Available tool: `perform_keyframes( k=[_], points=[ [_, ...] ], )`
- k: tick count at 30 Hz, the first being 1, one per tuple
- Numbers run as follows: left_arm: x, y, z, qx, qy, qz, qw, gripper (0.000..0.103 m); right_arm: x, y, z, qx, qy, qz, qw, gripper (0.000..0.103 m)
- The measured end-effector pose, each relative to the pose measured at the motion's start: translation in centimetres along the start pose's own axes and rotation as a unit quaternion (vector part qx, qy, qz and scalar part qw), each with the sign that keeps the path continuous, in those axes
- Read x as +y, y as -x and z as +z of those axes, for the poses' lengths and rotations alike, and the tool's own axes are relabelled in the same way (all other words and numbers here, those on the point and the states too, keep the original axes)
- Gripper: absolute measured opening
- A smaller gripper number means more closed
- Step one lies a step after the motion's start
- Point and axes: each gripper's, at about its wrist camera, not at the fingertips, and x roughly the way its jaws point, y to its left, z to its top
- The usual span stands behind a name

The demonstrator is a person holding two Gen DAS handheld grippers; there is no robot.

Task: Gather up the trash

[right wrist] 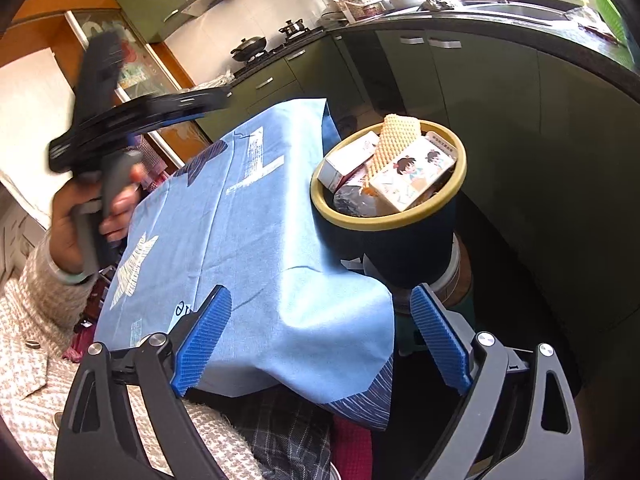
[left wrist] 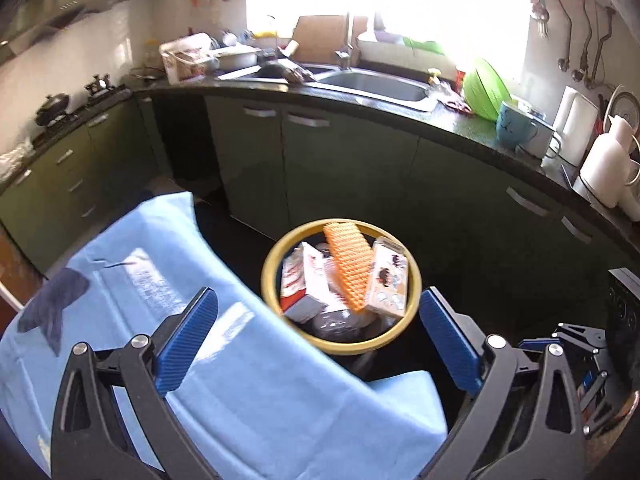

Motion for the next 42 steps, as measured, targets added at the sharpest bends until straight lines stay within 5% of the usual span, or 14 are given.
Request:
perform_keyframes(
  k=[6,11,17,23,34,42],
  points=[
    [5.4,10.5,-7.1,-0.066,0.057,0.12,0.989,0.096,3.5,-1.1,0.5,-0.011,0.036,-0.012,0.999,0.095],
    [8.8,17.7,-12.7,-0.09,0.111,0.215,0.966,0.096,7.9,-0.7,0.5,-0.033,0.081,-0.029,0.996,0.098],
    [11.6,23.1,-17.9,-0.1,0.185,0.268,0.9404,0.096,12.4,1.1,-0.6,-0.054,0.124,-0.047,0.99,0.098],
    [11.9,26.1,-20.7,-0.107,0.192,0.284,0.9333,0.096,14.4,3.6,-1.6,-0.083,0.127,-0.065,0.986,0.098],
    [8.9,28.9,-20.4,-0.142,0.157,0.293,0.9322,0.096,18.9,10.4,-2.3,-0.178,0.151,-0.119,0.965,0.098],
    [8.7,30.4,-20.4,-0.164,0.161,0.3,0.9257,0.096,19.1,10.6,-2.4,-0.187,0.147,-0.115,0.965,0.098]
  ],
)
